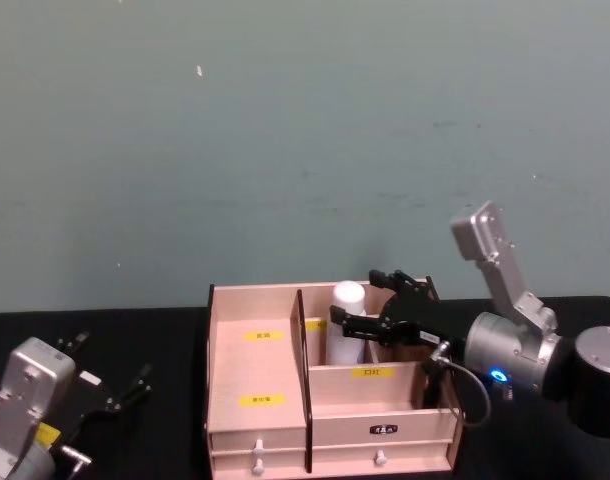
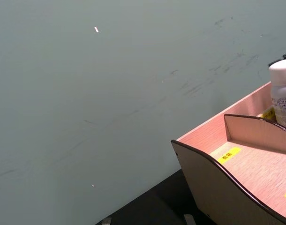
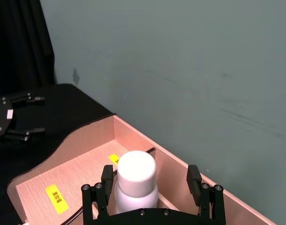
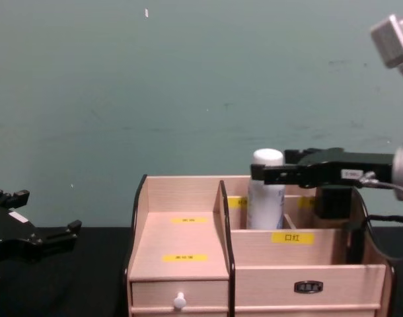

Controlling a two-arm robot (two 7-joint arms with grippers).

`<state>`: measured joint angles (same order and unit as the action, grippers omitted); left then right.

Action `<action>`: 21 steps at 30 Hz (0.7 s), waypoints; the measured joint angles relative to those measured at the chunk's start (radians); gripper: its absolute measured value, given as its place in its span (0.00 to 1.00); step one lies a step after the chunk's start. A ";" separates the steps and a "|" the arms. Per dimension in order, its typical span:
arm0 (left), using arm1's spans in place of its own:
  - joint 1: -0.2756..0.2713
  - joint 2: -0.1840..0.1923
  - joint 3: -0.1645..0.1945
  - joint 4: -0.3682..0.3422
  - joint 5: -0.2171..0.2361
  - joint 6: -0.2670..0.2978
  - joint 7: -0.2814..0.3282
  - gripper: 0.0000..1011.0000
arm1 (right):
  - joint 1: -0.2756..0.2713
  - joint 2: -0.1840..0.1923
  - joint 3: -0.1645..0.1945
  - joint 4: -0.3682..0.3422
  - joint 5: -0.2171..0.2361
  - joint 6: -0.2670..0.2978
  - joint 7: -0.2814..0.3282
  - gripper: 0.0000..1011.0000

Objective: Pick up the facial cleanser and watermelon frost from the table and place them into the tiered storage box.

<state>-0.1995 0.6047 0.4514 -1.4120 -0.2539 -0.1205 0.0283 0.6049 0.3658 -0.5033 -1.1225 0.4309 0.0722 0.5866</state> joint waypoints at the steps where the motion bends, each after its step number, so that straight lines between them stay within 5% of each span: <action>1: 0.000 0.000 0.000 0.000 0.000 0.000 0.000 0.99 | -0.016 0.010 0.011 -0.025 0.008 0.006 -0.005 0.99; 21: 0.000 0.000 0.000 0.000 0.000 0.000 0.000 0.99 | -0.265 0.237 0.085 -0.374 0.080 0.009 0.022 0.99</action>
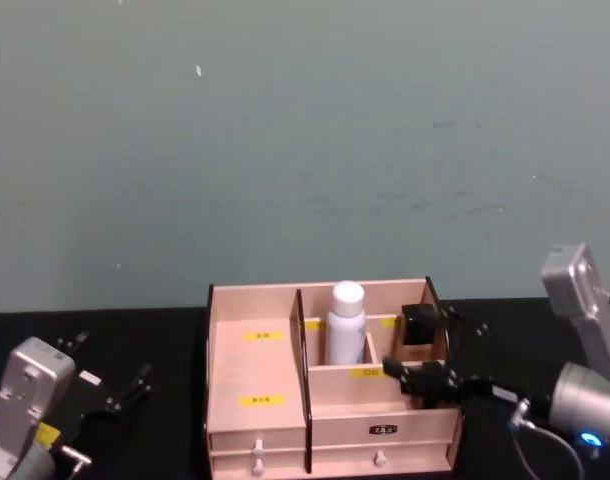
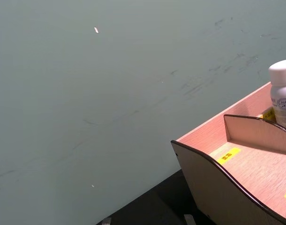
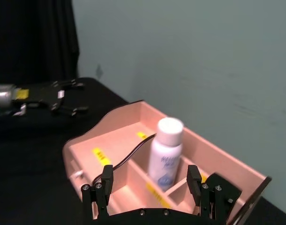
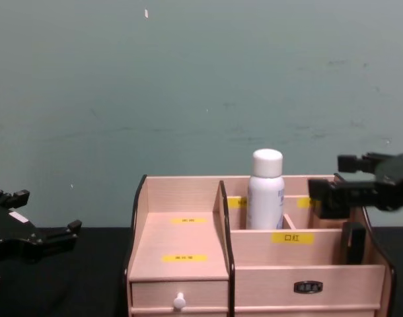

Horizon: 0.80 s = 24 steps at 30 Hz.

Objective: Pick up the facial cleanser and watermelon frost from the table and place them into the tiered storage box.

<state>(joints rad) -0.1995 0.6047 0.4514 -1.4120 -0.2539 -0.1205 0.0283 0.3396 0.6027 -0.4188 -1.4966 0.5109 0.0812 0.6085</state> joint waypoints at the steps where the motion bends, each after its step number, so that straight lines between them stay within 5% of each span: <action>1: 0.000 0.000 0.000 0.000 0.000 0.000 0.000 0.99 | -0.019 0.019 0.002 -0.021 0.004 -0.004 0.008 0.99; 10: 0.000 0.000 0.000 0.000 0.000 0.000 0.000 0.99 | -0.104 0.105 0.007 -0.091 0.040 -0.008 0.053 0.99; 24: 0.000 0.000 0.000 0.000 0.000 0.000 0.000 0.99 | -0.116 0.146 -0.036 -0.049 0.074 -0.006 0.124 0.99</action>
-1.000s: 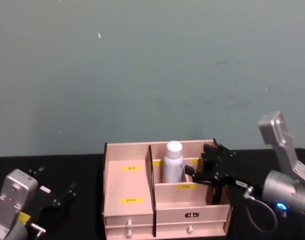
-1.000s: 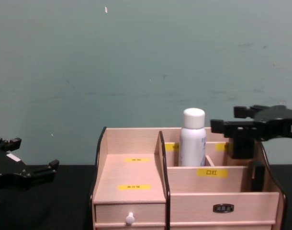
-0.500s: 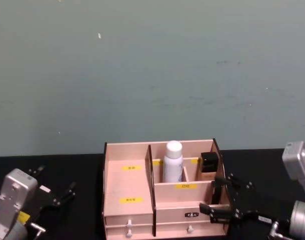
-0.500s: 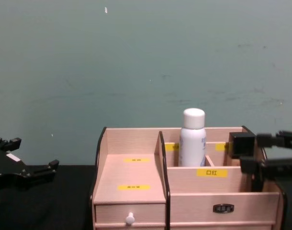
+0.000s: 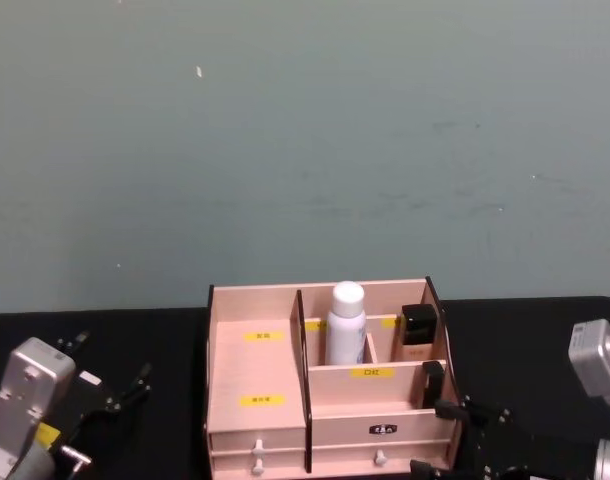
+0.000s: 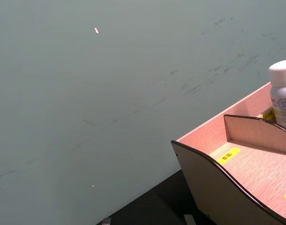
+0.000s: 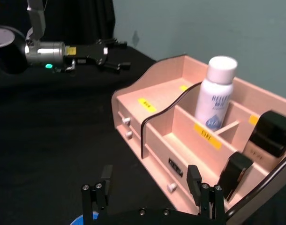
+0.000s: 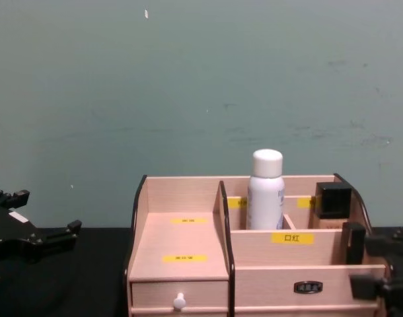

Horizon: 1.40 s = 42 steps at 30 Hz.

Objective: Pick up the facial cleanser and watermelon frost from the table and place them into the tiered storage box.

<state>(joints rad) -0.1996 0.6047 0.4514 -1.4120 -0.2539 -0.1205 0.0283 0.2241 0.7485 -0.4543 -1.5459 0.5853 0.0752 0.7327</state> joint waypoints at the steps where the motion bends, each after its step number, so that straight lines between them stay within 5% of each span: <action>1: 0.000 0.000 0.000 0.000 0.000 0.000 0.000 0.99 | 0.003 0.001 -0.004 0.005 0.000 0.000 0.005 0.99; 23: 0.000 0.000 0.000 0.000 0.000 0.000 0.000 0.99 | 0.085 0.013 -0.134 0.117 -0.051 -0.039 0.148 0.99; 42: 0.000 0.000 0.000 0.000 0.000 0.000 0.000 0.99 | 0.093 0.044 -0.170 0.111 -0.041 -0.067 0.217 0.99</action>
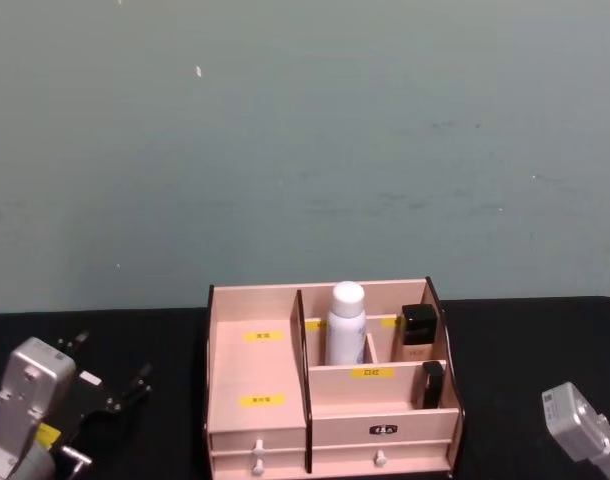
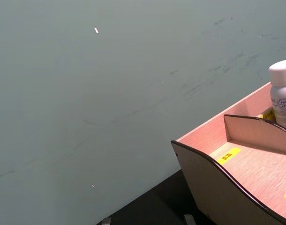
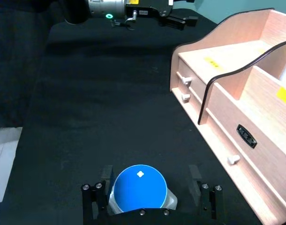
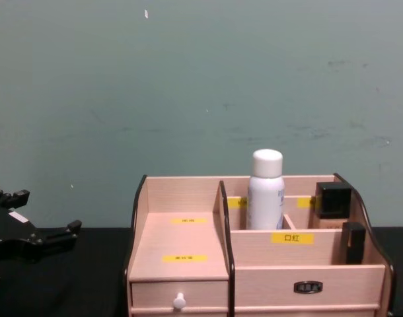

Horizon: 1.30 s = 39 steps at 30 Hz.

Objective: Pick up the facial cleanser and watermelon frost from the table and place them into the tiered storage box.

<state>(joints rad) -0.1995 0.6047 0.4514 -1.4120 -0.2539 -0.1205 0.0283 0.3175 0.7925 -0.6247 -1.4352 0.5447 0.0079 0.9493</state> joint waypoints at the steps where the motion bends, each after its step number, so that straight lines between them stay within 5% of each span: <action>1: 0.000 0.000 0.000 0.000 0.000 0.000 0.000 0.99 | 0.004 -0.001 -0.005 0.004 0.000 -0.001 0.006 0.99; 20: 0.000 0.000 0.000 0.000 0.000 0.000 0.000 0.99 | 0.077 -0.030 -0.068 0.085 -0.031 -0.020 0.077 0.99; 39: 0.000 0.000 0.000 0.000 0.000 0.000 0.000 0.99 | 0.107 -0.054 -0.107 0.125 -0.049 0.001 0.074 0.99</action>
<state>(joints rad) -0.1995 0.6047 0.4514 -1.4120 -0.2539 -0.1205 0.0283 0.4242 0.7381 -0.7318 -1.3104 0.4956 0.0090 1.0229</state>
